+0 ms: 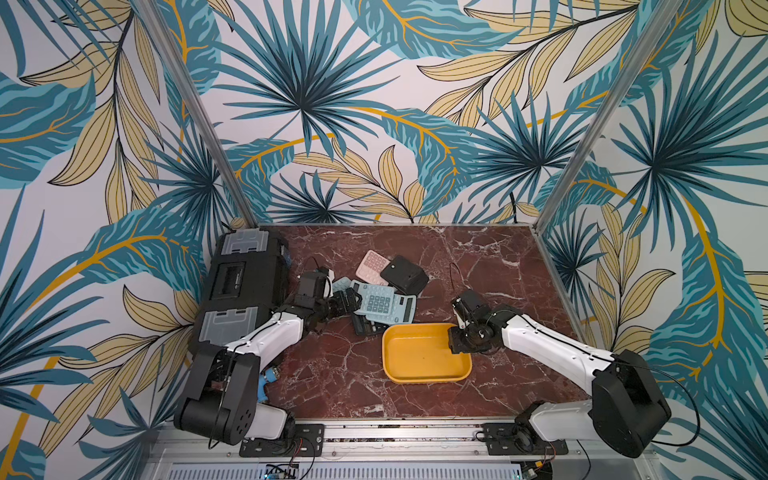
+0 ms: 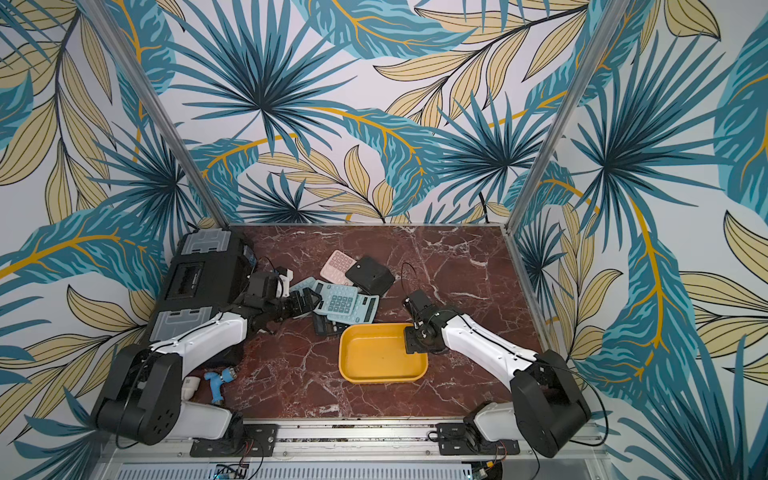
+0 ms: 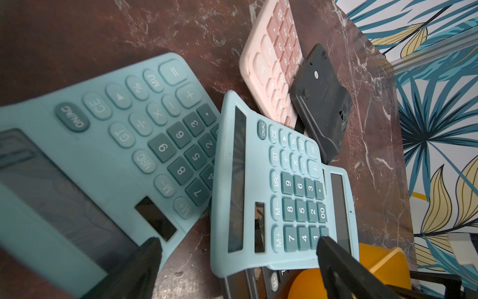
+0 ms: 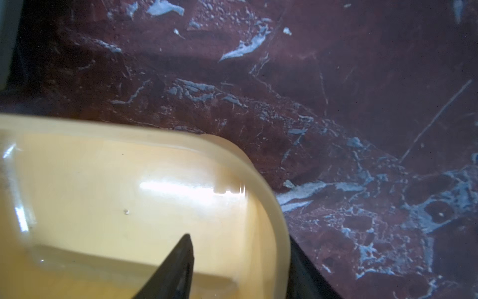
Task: Put the calculator in the storage box
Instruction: Move the calculator to the center of the board, then pick up the calculator at the center of the board.
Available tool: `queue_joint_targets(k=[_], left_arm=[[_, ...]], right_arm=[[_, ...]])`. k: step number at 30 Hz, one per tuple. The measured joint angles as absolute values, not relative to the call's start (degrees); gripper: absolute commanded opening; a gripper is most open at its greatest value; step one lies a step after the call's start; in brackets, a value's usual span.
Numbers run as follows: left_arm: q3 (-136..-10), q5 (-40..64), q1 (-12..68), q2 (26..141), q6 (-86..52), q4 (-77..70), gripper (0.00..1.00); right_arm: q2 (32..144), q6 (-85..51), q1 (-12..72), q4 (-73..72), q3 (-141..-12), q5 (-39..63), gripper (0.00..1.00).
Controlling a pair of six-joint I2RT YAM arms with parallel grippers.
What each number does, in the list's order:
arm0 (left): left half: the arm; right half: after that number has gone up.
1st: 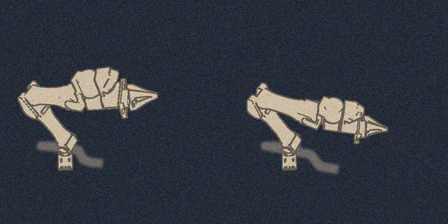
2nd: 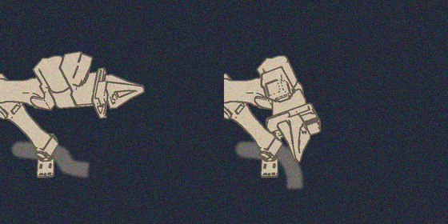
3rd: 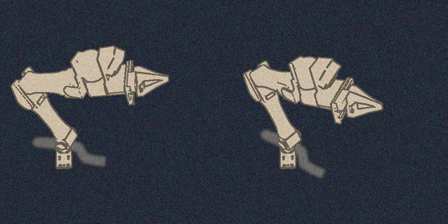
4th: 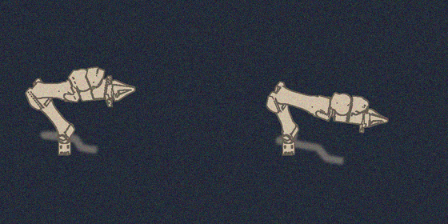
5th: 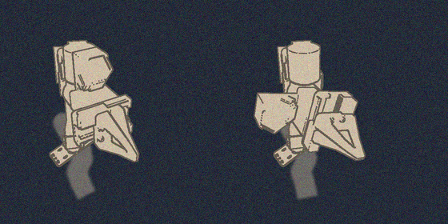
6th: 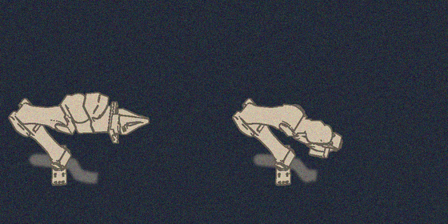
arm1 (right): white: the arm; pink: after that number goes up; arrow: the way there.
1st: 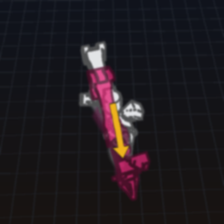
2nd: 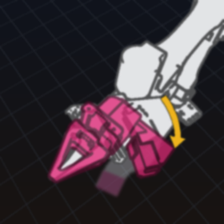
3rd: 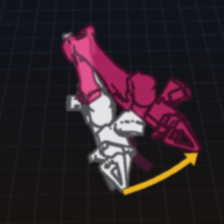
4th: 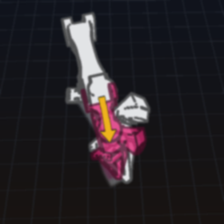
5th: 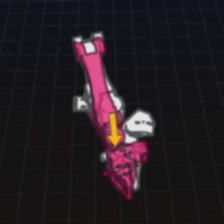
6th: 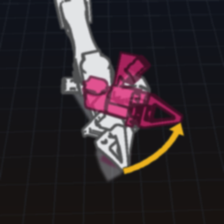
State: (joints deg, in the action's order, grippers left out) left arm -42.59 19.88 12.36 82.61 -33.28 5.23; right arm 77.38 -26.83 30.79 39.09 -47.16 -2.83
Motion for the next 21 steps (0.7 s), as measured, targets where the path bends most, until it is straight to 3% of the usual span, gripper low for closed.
queue_joint_targets(k=[10, 14, 21], left_arm=[[-51.1, 26.1, 10.8, 89.9, -30.1, 10.0, 0.69], [-51.8, 27.0, 10.8, 91.7, -29.5, 11.0, 0.64], [-51.8, 27.3, 10.7, 94.1, -28.9, 12.3, 0.44]], right_arm=[[72.2, -27.7, 30.8, 42.0, -47.2, -4.2, 0.76], [68.8, -28.0, 30.8, 42.4, -47.0, -3.2, 0.76], [64.6, -28.8, 30.8, 42.5, -46.1, -0.9, 0.76]])
